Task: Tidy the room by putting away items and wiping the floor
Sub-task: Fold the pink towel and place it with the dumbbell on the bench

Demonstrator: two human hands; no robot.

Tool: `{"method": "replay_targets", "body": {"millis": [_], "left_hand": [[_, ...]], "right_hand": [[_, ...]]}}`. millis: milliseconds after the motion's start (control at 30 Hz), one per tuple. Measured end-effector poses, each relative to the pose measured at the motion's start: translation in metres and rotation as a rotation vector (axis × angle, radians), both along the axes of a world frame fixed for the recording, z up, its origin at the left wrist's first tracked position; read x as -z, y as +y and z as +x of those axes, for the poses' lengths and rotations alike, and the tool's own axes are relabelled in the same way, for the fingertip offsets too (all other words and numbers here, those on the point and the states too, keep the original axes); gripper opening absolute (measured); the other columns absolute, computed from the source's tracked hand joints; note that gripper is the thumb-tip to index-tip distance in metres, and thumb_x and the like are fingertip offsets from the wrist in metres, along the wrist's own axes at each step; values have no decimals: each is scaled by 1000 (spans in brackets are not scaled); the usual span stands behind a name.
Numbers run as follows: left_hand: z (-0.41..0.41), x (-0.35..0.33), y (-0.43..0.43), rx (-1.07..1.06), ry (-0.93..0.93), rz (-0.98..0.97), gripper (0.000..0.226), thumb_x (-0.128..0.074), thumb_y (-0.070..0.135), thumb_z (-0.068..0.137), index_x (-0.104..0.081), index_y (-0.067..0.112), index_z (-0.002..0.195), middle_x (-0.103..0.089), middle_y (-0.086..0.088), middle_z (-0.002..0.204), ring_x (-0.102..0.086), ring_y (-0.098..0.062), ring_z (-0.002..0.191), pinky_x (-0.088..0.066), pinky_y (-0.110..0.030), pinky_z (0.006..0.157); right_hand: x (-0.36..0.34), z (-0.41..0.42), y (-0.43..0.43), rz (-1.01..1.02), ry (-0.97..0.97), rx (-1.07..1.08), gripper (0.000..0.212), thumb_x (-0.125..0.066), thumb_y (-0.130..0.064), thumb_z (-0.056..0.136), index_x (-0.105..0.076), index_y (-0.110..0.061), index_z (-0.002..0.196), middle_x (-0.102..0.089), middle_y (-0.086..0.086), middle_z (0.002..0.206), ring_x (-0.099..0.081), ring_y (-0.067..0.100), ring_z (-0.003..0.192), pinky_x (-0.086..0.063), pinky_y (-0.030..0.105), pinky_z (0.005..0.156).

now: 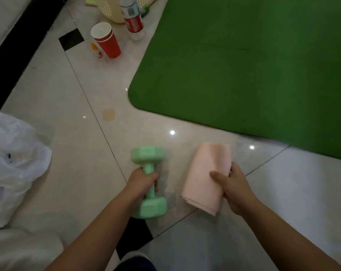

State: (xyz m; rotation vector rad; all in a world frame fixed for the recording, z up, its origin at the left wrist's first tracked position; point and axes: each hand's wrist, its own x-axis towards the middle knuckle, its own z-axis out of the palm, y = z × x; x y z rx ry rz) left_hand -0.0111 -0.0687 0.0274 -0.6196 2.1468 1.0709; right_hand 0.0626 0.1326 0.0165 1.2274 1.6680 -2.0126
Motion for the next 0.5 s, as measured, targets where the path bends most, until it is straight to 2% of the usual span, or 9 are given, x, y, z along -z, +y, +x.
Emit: {"method": "replay_targets", "body": {"millis": [100,200,300,400,500], "left_hand": [[9,-23,35,49,20,60,24,-53,1,80,-53,9,58,-53,0,39,-50,-16,40,-42,-22,47],[11,-70,64,145,18,116,16,-57,6,83,-52,8,68,-55,-5,53,-52,-15,43,-44,-22,47],[13,-135,81,266,9,117,16,-60,9,84,-51,10,70,-55,-5,56,-53,-8,37,-43,-24,51],[17,-205,86,308,-2,117,17,-59,8,84,-49,10,70,-53,-6,57,-51,-6,33,-43,-26,54],[24,-276,84,287,-47,102,13,-58,9,85,-50,10,74,-54,-6,60,-55,-13,43,-43,-27,57]], "right_hand": [[-28,20,31,22,38,85,34,-58,0,84,-45,-15,111,-58,6,106,-57,32,104,-48,53,91],[-77,52,56,75,25,139,26,-59,-2,84,-50,-21,99,-60,3,102,-58,30,100,-50,51,88],[-143,85,69,141,-21,179,25,-59,-2,84,-52,-26,88,-62,3,99,-60,30,96,-50,52,87],[-210,105,72,109,-67,263,23,-58,-3,85,-53,-23,95,-62,2,99,-60,30,96,-50,51,87],[-278,113,68,99,-107,341,27,-58,-6,85,-49,-17,108,-60,9,109,-57,34,100,-48,51,90]]}}
